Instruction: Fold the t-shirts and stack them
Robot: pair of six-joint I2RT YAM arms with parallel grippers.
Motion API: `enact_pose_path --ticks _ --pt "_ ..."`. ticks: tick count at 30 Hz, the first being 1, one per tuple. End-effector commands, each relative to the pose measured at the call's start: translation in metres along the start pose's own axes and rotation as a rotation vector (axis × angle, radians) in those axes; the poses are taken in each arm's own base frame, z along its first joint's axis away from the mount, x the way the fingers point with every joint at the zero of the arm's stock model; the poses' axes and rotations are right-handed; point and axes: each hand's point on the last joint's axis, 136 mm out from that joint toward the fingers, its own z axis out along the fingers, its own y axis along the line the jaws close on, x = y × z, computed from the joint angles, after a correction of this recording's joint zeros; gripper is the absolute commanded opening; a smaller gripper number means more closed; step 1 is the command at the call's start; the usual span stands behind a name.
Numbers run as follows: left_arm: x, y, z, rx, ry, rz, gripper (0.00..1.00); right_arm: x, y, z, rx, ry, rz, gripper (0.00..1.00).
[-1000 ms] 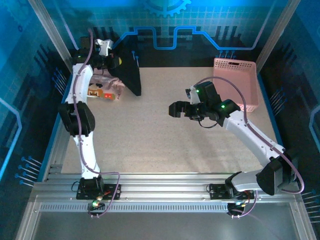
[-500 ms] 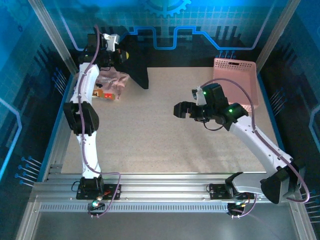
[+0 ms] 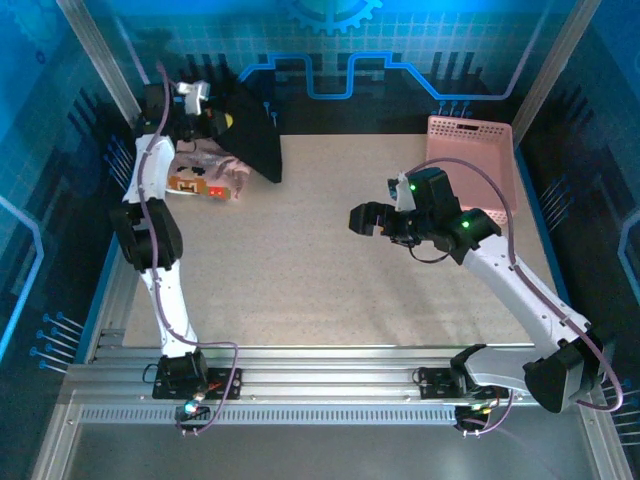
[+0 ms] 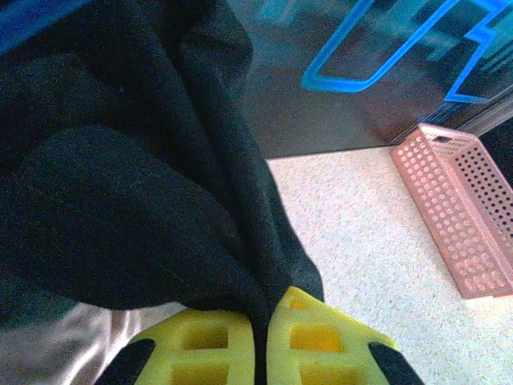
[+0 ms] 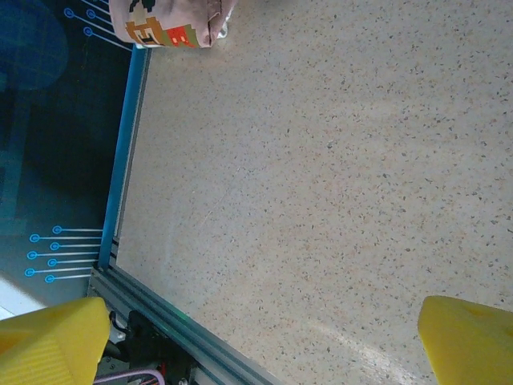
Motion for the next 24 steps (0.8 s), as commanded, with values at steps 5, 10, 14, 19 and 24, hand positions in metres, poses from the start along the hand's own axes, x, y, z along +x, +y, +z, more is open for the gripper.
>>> enact_pose_path --ticks 5,10,14,19,24 --pt "0.023 0.011 -0.045 0.028 -0.012 -0.064 0.0 -0.001 0.003 0.004 -0.024 0.001 0.025 1.0" --pt "0.025 0.04 -0.076 -0.037 -0.056 -0.111 0.0 0.0 0.003 0.008 -0.023 0.014 0.023 1.0" --pt "0.019 0.05 -0.089 -0.061 -0.079 -0.118 0.0 0.0 0.002 0.013 -0.022 0.029 0.023 1.0" --pt "0.018 0.064 -0.096 -0.087 -0.09 -0.128 0.0 -0.004 0.006 0.017 -0.027 0.046 0.009 1.0" --pt "0.018 0.088 -0.107 -0.121 -0.113 -0.165 0.0 -0.009 0.01 0.022 -0.034 0.062 0.002 1.0"
